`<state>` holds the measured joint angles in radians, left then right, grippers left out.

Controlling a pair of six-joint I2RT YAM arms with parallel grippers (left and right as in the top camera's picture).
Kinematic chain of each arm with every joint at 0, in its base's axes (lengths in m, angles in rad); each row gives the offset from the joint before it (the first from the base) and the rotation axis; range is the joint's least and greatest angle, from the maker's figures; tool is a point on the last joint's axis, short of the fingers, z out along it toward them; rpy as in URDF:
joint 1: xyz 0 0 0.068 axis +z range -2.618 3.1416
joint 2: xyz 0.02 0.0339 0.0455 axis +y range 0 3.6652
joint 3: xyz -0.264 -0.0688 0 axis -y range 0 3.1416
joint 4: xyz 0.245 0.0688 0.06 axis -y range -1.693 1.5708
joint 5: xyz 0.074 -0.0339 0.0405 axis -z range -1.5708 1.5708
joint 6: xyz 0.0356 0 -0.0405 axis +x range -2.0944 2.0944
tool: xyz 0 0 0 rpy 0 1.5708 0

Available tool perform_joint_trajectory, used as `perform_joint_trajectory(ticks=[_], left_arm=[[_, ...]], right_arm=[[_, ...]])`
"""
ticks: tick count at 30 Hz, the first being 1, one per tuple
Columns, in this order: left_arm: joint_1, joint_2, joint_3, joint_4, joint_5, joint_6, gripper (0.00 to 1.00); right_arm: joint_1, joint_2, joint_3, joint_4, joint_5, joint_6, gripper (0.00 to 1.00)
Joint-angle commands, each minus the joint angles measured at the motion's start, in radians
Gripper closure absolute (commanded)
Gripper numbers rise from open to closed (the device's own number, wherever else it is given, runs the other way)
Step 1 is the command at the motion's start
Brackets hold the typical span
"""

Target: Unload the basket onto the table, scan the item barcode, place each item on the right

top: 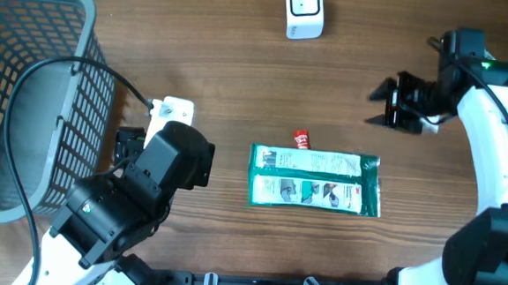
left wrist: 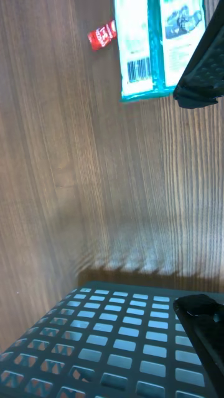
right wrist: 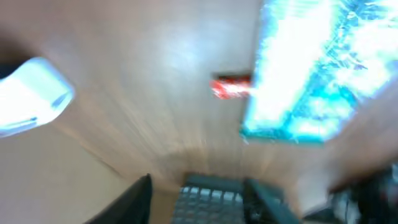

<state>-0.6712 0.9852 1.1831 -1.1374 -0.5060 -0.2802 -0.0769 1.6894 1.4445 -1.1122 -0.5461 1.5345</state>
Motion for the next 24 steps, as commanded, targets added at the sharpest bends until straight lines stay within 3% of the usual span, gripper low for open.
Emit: perform_joint_trajectory(ticks=[1, 2, 3, 4, 6, 11, 19, 24], left_arm=[[0.002, 0.0, 0.003, 0.003, 0.001, -0.016, 0.0], [0.002, 0.0, 0.003, 0.003, 0.001, -0.016, 0.0], [0.002, 0.0, 0.003, 0.003, 0.001, -0.016, 0.0], [0.002, 0.0, 0.003, 0.003, 0.001, -0.016, 0.0], [0.002, 0.0, 0.003, 0.003, 0.001, -0.016, 0.0], [0.002, 0.0, 0.003, 0.003, 0.001, -0.016, 0.0], [0.002, 0.0, 0.003, 0.003, 0.001, -0.016, 0.0], [0.002, 0.0, 0.003, 0.003, 0.001, -0.016, 0.0]], right_arm=[[-0.001, 0.002, 0.003, 0.122, 0.036, -0.329, 0.27], [-0.001, 0.001, 0.003, 0.15, 0.031, -0.388, 0.11], [-0.001, 0.001, 0.003, 0.154, 0.025, -0.42, 0.02], [-0.001, 0.001, 0.003, 0.15, 0.021, -0.447, 0.01], [0.0, 0.001, 0.003, 0.134, 0.018, -0.532, 0.01], [0.013, 0.001, 0.003, 0.068, 0.027, -0.939, 0.01], [0.047, -0.092, 0.003, -0.058, 0.06, -1.046, 0.0], [0.109, -0.25, -0.013, -0.107, 0.293, -1.033, 0.0]])
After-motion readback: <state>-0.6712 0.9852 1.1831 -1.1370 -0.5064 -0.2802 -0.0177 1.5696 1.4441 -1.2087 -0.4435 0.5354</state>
